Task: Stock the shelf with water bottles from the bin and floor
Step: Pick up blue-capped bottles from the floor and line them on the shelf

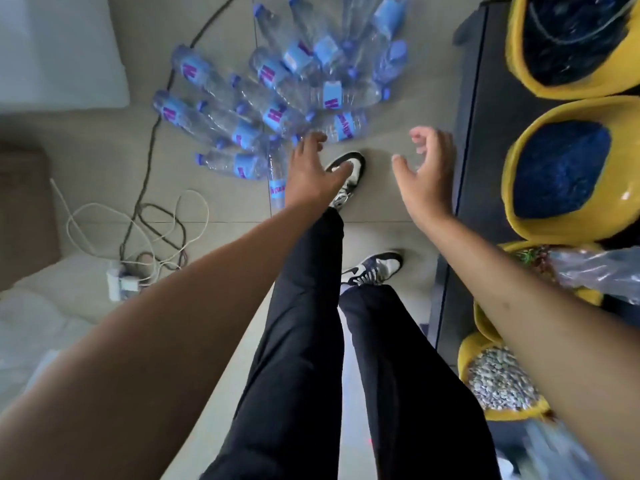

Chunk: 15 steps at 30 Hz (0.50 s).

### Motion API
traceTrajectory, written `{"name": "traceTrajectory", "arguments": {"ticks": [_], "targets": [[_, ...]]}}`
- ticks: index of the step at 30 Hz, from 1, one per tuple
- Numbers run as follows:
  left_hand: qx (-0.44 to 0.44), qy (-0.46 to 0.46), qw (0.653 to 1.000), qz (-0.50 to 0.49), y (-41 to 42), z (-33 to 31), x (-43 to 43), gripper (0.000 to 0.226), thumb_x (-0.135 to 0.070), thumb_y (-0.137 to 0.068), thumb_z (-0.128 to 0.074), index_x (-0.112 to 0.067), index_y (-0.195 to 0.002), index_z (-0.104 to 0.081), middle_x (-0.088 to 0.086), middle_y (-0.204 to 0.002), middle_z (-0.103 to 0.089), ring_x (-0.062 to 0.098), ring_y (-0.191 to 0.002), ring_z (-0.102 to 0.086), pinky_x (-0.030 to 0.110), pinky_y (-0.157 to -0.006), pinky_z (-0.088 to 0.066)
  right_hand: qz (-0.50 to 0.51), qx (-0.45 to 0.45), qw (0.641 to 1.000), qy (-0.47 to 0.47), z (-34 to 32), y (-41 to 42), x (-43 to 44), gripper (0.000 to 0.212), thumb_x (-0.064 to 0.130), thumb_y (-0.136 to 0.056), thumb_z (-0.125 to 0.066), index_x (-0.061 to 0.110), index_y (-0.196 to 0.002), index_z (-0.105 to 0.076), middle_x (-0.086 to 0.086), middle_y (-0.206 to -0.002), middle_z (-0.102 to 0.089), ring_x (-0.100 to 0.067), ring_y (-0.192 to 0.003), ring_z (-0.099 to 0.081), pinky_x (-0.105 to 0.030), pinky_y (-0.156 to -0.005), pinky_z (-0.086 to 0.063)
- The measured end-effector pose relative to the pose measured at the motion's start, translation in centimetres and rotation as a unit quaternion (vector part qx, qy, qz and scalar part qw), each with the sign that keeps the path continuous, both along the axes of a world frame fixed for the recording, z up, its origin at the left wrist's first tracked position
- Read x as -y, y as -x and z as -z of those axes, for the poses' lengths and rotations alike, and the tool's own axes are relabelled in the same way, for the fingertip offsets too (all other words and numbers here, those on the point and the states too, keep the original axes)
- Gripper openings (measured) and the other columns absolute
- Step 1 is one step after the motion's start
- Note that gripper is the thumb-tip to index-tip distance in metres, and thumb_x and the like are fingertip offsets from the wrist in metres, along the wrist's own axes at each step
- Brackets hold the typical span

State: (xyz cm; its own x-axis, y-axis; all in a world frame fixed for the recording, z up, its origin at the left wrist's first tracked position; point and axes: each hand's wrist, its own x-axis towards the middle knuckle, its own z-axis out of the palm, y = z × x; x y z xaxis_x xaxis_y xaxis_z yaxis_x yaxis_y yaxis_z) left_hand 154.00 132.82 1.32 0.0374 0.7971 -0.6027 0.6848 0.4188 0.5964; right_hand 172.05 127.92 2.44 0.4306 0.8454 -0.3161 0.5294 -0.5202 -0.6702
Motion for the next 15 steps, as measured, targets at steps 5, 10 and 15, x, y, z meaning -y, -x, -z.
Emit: {"name": "traceTrajectory", "arguments": {"ticks": [5, 10, 15], "targets": [[-0.041, 0.005, 0.995, 0.09, -1.6, 12.7, -3.0, 0.068, -0.038, -0.082, -0.077, -0.013, -0.141, -0.051, 0.007, -0.138, -0.054, 0.027, -0.132, -0.046, 0.036, -0.108, -0.038, 0.009, -0.031, 0.996, 0.086, 13.7, 0.0, -5.3, 0.047, 0.023, -0.081, -0.063, 0.0, -0.121, -0.058, -0.019, -0.122, -0.058, -0.035, -0.11, -0.058, -0.037, -0.095, -0.044], [-0.145, 0.001, 0.967, 0.211, -3.0, 22.0, -5.9, 0.078, -0.039, -0.08, -0.074, -0.015, -0.147, -0.042, 0.006, -0.145, -0.046, 0.028, -0.136, -0.041, 0.039, -0.11, -0.038, -0.024, 0.002, 0.985, 0.171, 23.1, -0.2, -8.3, 0.047, 0.017, -0.089, -0.062, 0.001, -0.132, -0.054, -0.02, -0.135, -0.052, -0.038, -0.122, -0.053, -0.037, -0.101, -0.038], [-0.22, -0.02, 0.924, 0.312, -3.0, 27.3, -7.6, 0.079, -0.034, -0.08, -0.073, -0.014, -0.147, -0.036, 0.008, -0.145, -0.044, 0.028, -0.136, -0.041, 0.037, -0.113, -0.032, -0.2, 0.092, 0.974, 0.062, 27.2, 0.2, -10.5, 0.05, 0.009, -0.085, -0.043, 0.002, -0.133, -0.056, -0.02, -0.137, -0.055, -0.042, -0.125, -0.05, -0.043, -0.103, -0.04]]}}
